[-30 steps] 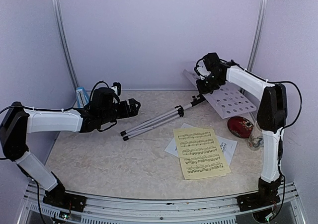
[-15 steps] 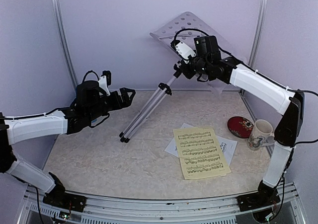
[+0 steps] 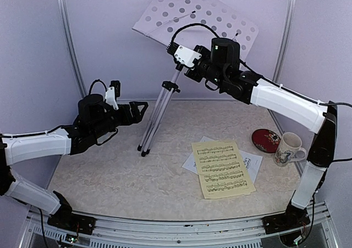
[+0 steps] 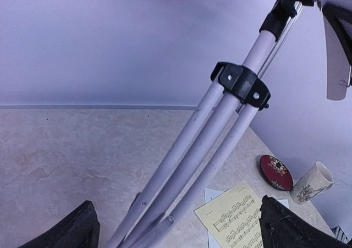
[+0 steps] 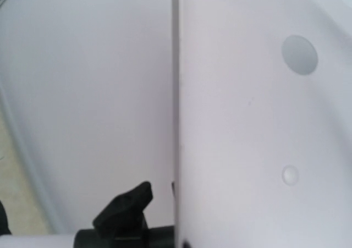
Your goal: Set up the instrument practice props
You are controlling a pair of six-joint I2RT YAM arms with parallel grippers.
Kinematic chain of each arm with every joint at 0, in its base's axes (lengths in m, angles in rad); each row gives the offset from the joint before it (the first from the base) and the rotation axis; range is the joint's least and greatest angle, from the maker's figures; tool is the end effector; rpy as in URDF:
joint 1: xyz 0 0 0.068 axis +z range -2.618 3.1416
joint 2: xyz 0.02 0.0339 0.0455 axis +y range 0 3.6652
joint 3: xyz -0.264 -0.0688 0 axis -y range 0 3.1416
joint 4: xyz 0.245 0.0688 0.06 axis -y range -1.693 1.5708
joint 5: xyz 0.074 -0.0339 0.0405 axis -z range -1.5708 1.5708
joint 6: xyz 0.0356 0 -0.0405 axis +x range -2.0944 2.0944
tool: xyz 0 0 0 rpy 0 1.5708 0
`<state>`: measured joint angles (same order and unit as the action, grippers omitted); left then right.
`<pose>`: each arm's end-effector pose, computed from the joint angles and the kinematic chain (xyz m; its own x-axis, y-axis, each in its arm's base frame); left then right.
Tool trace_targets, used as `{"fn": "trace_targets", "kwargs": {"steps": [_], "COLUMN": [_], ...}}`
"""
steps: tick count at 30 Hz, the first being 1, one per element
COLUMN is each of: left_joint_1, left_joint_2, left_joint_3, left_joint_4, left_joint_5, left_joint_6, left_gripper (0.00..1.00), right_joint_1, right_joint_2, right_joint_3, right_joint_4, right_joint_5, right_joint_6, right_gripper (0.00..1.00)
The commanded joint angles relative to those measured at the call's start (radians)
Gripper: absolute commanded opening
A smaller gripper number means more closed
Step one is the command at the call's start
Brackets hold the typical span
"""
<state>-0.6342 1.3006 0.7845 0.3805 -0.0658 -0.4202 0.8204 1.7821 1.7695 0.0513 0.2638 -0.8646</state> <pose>0.2437 -0.1763 0.2844 -0.3192 -0.2705 -0.9083 0.4475 0.8018 -0.3961 0.2996 0.3077 0.4327 0.4192 -0.6275 -0.6561 -0.3229 0.5724 -0.7537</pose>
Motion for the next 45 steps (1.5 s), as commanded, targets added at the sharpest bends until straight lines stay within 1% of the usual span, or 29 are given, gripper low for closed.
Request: {"fn": "trace_targets", "kwargs": {"steps": [1, 5, 10, 15, 20, 24, 29, 33, 35, 40, 42, 45], "left_joint_1": [0.011, 0.018, 0.019, 0.022, 0.030, 0.043, 0.041, 0.034, 0.029, 0.022, 0.022, 0.021], "left_joint_2": [-0.028, -0.045, -0.063, -0.080, -0.066, -0.074, -0.046, 0.000, 0.028, 0.120, 0.152, 0.184], "left_joint_3": [-0.042, -0.067, -0.131, -0.206, -0.220, -0.294, -0.319, -0.311, -0.288, -0.188, -0.157, -0.125], "left_joint_4": [0.089, 0.121, 0.205, 0.316, 0.328, 0.430, 0.427, 0.479, 0.496, 0.480, 0.480, 0.491], "left_joint_5": [0.046, 0.065, 0.103, 0.126, 0.150, 0.208, 0.166, 0.162, 0.159, 0.155, 0.159, 0.169], "left_joint_6": [0.038, 0.047, 0.104, 0.157, 0.208, 0.236, 0.320, 0.371, 0.396, 0.484, 0.513, 0.535], "left_gripper": [0.99, 0.99, 0.99, 0.98, 0.96, 0.92, 0.88, 0.82, 0.78, 0.54, 0.46, 0.38], "right_joint_1": [0.035, 0.069, 0.097, 0.099, 0.099, 0.100, 0.121, 0.133, 0.138, 0.140, 0.141, 0.143], "right_joint_2": [-0.073, -0.067, -0.086, -0.115, -0.124, -0.130, -0.120, -0.108, -0.097, -0.066, -0.058, -0.051], "right_joint_3": [0.073, 0.057, 0.014, -0.013, -0.002, 0.005, 0.038, 0.058, 0.071, 0.111, 0.120, 0.131], "right_joint_4": [0.492, 0.583, 0.609, 0.541, 0.440, 0.402, 0.393, 0.375, 0.368, 0.344, 0.338, 0.335], "right_joint_5": [-0.007, -0.040, -0.104, -0.185, -0.250, -0.281, -0.298, -0.314, -0.315, -0.320, -0.319, -0.313], "right_joint_6": [-0.206, -0.304, -0.366, -0.384, -0.444, -0.454, -0.493, -0.493, -0.496, -0.502, -0.504, -0.507], "right_gripper": [0.00, 0.00, 0.00, 0.00, 0.00, 0.00, 0.00, 0.00, 0.00, 0.00, 0.00, 0.00]}}
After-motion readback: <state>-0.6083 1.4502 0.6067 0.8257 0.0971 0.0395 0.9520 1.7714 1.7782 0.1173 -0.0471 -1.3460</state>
